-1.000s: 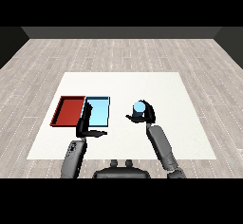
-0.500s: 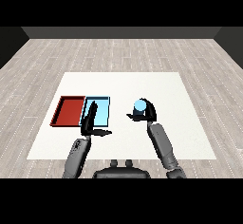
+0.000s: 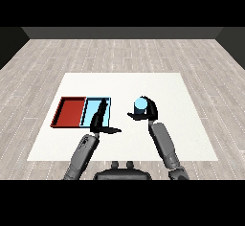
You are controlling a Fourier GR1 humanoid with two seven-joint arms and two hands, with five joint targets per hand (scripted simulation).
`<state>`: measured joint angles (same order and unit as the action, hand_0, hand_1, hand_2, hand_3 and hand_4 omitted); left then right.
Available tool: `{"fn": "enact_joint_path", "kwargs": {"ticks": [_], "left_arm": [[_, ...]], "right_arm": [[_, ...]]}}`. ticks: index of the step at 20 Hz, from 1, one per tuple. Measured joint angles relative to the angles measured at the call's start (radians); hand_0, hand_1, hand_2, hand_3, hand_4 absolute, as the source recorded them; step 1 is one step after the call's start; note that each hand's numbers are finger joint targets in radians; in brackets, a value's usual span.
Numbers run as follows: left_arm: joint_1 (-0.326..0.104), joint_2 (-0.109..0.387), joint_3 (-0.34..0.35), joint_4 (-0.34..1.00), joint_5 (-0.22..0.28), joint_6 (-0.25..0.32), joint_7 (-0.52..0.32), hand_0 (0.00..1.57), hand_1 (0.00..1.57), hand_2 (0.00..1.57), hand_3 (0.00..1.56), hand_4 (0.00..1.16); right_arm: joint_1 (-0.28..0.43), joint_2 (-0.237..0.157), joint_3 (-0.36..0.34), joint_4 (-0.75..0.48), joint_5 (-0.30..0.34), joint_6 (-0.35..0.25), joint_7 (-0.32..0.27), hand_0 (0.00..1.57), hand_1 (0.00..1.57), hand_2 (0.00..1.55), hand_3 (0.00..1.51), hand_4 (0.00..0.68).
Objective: Pick the blue can and put it in the blue box
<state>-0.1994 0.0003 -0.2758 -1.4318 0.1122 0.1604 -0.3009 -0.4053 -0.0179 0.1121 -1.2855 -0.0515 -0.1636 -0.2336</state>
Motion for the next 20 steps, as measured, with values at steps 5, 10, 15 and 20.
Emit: {"fn": "enact_joint_path", "kwargs": {"ticks": [5,10,15,20], "left_arm": [[-0.028,0.0,-0.036,0.026,-0.006,0.019,-0.004,0.0,0.0,0.0,0.0,0.0],[-0.069,0.0,-0.038,0.087,0.007,0.014,-0.008,0.0,0.0,0.0,0.0,0.0],[-0.103,0.0,-0.116,0.146,0.058,0.096,-0.022,0.0,0.0,0.0,0.0,0.0],[-0.148,0.0,-0.155,0.196,0.109,0.132,-0.02,0.0,0.0,0.0,0.0,0.0]], "right_arm": [[-0.027,0.012,0.052,0.008,-0.029,-0.038,-0.008,1.46,1.46,1.47,1.38,0.551],[-0.039,0.016,0.107,0.048,-0.062,-0.068,-0.045,1.44,1.44,1.46,1.36,0.551],[-0.072,0.017,0.147,0.047,-0.087,-0.097,-0.017,1.42,1.42,1.46,1.37,0.56],[-0.053,0.018,0.173,0.032,-0.111,-0.088,-0.033,1.44,1.44,1.47,1.36,0.552]]}}
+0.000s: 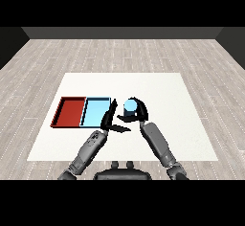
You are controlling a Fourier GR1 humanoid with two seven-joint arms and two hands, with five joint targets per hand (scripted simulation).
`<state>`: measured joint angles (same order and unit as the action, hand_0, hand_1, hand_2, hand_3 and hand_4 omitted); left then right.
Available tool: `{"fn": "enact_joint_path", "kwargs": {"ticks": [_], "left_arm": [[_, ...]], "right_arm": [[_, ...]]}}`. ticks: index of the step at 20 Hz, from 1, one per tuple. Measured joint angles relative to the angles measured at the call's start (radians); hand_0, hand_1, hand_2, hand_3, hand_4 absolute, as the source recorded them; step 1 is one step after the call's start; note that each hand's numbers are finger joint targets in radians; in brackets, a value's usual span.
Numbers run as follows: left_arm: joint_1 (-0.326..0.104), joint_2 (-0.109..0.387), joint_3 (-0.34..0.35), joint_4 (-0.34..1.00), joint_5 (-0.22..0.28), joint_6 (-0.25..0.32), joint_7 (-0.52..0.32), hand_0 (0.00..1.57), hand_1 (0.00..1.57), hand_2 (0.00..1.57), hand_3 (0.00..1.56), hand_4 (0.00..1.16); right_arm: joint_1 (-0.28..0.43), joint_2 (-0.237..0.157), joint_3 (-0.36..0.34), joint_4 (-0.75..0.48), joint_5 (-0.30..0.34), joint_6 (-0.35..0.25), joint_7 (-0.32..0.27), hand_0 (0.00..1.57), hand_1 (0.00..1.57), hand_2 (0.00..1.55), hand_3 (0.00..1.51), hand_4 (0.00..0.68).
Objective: Pick the blue can and put it in the blue box
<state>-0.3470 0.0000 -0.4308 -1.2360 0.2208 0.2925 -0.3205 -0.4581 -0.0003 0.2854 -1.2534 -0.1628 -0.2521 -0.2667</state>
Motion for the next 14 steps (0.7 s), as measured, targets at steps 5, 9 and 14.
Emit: {"fn": "enact_joint_path", "kwargs": {"ticks": [5,9,14], "left_arm": [[-0.036,0.0,-0.048,0.08,0.062,0.032,-0.046,0.0,0.0,0.0,0.0,0.0],[-0.071,0.0,-0.09,0.149,0.132,0.058,-0.091,0.0,0.0,0.0,0.0,0.0],[-0.098,0.0,-0.103,0.184,0.156,0.069,-0.107,0.0,0.0,0.0,0.0,0.0]], "right_arm": [[-0.025,0.0,0.006,0.015,-0.013,-0.001,0.003,1.44,1.44,1.46,1.37,0.553],[-0.002,0.0,0.03,-0.015,-0.013,-0.005,0.008,1.44,1.44,1.46,1.37,0.561],[-0.021,0.0,0.037,-0.017,-0.022,-0.009,0.016,1.42,1.42,1.46,1.36,0.559]]}}
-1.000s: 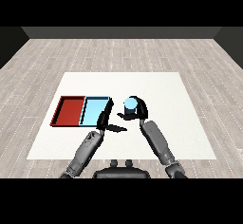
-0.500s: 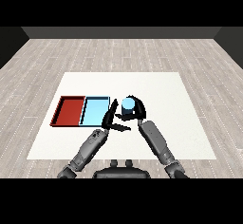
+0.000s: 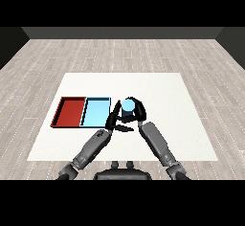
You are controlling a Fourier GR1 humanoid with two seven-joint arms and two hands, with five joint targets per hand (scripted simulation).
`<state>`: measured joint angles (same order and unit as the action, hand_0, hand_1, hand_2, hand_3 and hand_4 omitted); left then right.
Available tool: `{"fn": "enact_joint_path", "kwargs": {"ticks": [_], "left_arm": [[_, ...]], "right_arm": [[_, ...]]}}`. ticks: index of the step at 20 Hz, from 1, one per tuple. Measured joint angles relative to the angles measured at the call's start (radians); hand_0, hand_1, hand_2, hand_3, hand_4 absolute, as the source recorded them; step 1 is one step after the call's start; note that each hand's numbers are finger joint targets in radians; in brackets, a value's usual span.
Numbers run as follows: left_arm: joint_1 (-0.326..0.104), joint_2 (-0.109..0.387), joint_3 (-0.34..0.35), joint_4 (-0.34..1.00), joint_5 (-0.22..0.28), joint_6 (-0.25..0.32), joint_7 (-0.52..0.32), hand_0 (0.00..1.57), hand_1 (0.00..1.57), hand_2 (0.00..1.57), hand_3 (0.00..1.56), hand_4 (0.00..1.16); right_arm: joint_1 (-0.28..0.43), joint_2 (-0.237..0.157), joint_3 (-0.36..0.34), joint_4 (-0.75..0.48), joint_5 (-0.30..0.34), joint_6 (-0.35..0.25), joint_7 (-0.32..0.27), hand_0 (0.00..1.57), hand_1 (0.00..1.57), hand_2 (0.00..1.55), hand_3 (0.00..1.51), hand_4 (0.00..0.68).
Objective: Pick the blue can and put it in the blue box
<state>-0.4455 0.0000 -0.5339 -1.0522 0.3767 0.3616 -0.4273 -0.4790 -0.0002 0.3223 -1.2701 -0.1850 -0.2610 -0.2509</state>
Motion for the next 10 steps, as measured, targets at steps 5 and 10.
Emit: {"fn": "enact_joint_path", "kwargs": {"ticks": [5,10], "left_arm": [[-0.044,0.0,-0.012,0.026,0.022,0.021,0.024,0.0,0.0,0.0,0.0,0.0],[-0.049,0.001,-0.021,0.028,0.02,0.028,0.035,0.0,0.0,0.0,0.0,0.0]], "right_arm": [[-0.012,0.0,0.025,0.028,-0.021,-0.013,-0.034,1.43,1.43,1.46,1.38,0.552],[-0.015,0.0,0.054,0.02,-0.034,-0.03,-0.03,1.43,1.43,1.46,1.38,0.546]]}}
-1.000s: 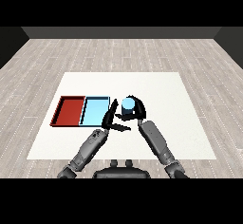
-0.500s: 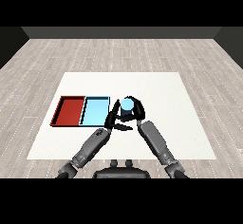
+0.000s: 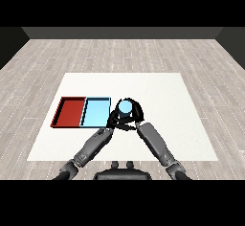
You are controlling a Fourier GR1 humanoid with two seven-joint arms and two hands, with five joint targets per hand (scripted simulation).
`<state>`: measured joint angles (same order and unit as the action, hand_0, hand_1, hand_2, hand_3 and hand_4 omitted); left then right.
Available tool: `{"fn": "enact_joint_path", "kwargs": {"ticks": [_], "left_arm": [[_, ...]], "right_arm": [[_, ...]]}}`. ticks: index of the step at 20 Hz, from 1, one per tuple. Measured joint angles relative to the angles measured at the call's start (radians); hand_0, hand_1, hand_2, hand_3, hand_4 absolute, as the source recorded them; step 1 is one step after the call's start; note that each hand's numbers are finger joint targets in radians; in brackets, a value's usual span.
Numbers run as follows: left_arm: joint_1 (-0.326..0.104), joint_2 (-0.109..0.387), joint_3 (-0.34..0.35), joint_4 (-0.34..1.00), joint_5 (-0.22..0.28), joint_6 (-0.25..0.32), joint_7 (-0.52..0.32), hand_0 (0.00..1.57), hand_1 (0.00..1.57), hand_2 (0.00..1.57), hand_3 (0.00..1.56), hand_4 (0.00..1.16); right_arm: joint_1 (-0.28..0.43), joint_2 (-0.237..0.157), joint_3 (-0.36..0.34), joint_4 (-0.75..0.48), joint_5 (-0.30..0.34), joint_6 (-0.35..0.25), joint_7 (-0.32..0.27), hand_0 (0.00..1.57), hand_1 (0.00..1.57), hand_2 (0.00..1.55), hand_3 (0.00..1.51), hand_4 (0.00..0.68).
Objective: Pick the blue can and put it in the blue box
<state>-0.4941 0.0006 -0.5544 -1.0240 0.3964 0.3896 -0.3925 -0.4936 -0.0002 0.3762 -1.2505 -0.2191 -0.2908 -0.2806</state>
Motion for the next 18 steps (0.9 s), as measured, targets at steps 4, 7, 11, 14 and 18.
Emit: {"fn": "enact_joint_path", "kwargs": {"ticks": [4,7,11,14,18], "left_arm": [[-0.037,0.0,0.001,0.022,0.012,0.008,0.008,0.0,0.0,0.0,0.0,0.0],[-0.046,0.002,-0.027,0.043,0.04,0.017,-0.014,0.0,0.0,0.0,0.0,0.0],[-0.052,0.007,-0.058,0.041,0.071,0.042,-0.028,0.0,0.0,0.0,0.0,0.0],[-0.081,0.02,-0.095,0.058,0.107,0.073,-0.04,0.0,0.0,0.0,0.0,0.0],[-0.063,0.026,-0.081,0.028,0.08,0.082,0.002,0.0,0.0,0.0,0.0,0.46]], "right_arm": [[0.003,0.0,0.021,-0.02,-0.009,-0.011,0.016,1.44,1.44,1.47,1.38,0.531],[0.026,-0.001,0.055,-0.014,-0.02,-0.031,-0.016,1.47,1.47,1.47,1.37,0.529],[0.002,-0.004,0.071,-0.003,-0.014,-0.051,-0.008,1.43,1.43,1.45,1.35,0.522],[-0.002,-0.012,0.077,-0.023,0.001,-0.057,0.025,1.44,1.44,1.45,1.35,0.487],[-0.001,-0.013,0.088,-0.026,-0.008,-0.06,0.017,1.44,1.44,1.44,1.36,0.504]]}}
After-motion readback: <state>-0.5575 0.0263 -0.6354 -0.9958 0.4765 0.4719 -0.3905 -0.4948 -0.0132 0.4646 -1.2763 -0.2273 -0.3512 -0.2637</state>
